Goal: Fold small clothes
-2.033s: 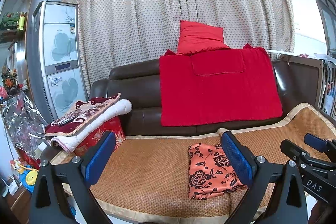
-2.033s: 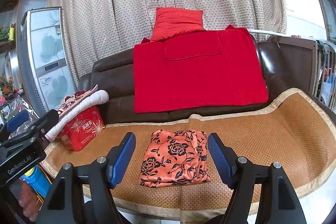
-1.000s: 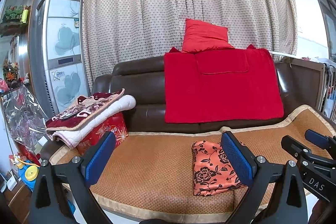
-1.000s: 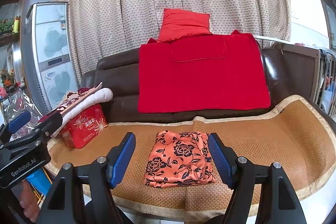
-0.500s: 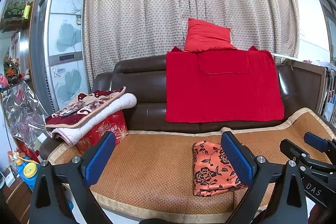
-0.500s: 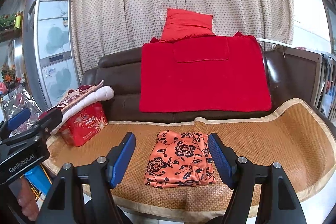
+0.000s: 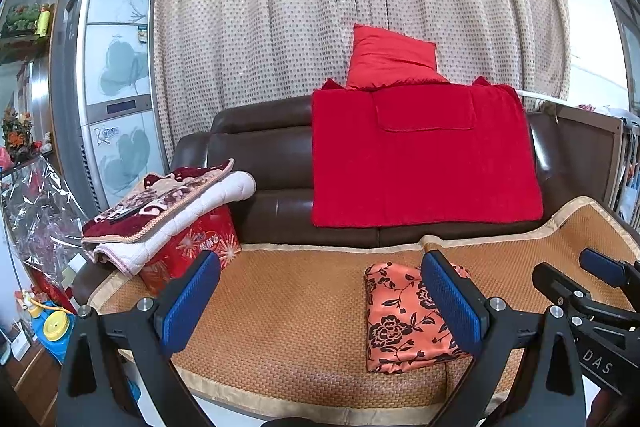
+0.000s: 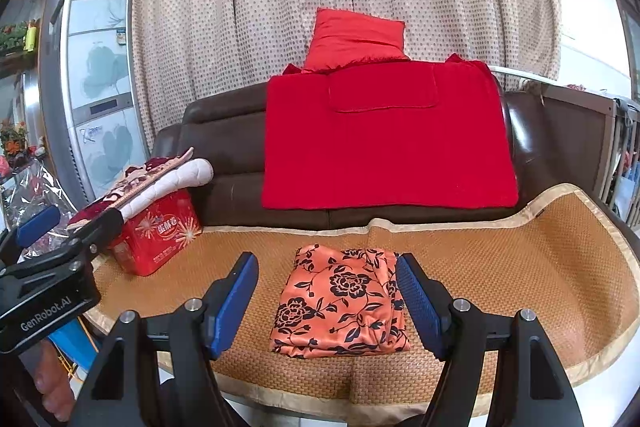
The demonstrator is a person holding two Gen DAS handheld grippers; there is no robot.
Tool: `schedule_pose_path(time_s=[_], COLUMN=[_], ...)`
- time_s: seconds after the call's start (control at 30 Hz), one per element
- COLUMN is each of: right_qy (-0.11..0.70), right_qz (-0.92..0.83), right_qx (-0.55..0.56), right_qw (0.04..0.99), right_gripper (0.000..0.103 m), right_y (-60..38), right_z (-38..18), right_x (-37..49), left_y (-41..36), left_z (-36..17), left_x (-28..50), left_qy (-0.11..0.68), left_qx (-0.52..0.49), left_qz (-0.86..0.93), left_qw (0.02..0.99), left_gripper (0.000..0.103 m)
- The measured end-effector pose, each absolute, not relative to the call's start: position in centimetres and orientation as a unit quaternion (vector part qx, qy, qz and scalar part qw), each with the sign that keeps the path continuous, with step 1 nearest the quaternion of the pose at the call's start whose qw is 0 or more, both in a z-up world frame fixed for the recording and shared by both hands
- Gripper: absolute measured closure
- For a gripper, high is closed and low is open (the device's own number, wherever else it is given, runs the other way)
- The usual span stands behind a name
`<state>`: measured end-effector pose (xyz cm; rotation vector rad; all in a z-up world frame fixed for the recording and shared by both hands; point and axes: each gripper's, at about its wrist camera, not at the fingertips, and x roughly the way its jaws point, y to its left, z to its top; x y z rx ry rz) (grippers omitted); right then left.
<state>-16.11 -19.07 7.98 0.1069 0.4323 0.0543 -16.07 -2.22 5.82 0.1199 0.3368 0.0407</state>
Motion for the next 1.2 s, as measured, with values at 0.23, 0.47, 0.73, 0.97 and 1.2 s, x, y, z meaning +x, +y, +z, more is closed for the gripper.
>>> schedule_pose_path(time_s=[0.23, 0.47, 0.73, 0.97, 1.2], right_qy=[0.221, 0.224, 0.215, 0.199, 0.193], right_qz=[0.027, 0.023, 0.022, 0.020, 0.017], right_qx=[0.054, 0.050, 0.046, 0.045, 0.038], right_qw=[0.973, 0.973, 0.975, 0.979, 0.980], right_gripper=[0.029, 0.029, 0.029, 0.029, 0.029], right_y=[-19.1, -19.0, -18.7, -18.4, -18.1], right_z=[7.5, 7.1, 7.7, 8.6, 9.0], right_x=[-14.9, -14.7, -15.7, -16.7, -17.0], left_y=[-2.5, -2.1, -1.8, -1.3, -0.7], left_z=[5.3, 5.1, 5.5, 5.8, 5.7], left_x=[-14.8, -14.8, -15.9, -16.4, -16.4], left_qy=[0.178, 0.180, 0.172, 0.170, 0.172], left_qx=[0.060, 0.056, 0.056, 0.052, 0.048], left_qz=[0.017, 0.018, 0.016, 0.015, 0.017], left_qw=[0.982, 0.982, 0.983, 0.984, 0.984], left_gripper=[0.003, 0.003, 0.003, 0.003, 0.003])
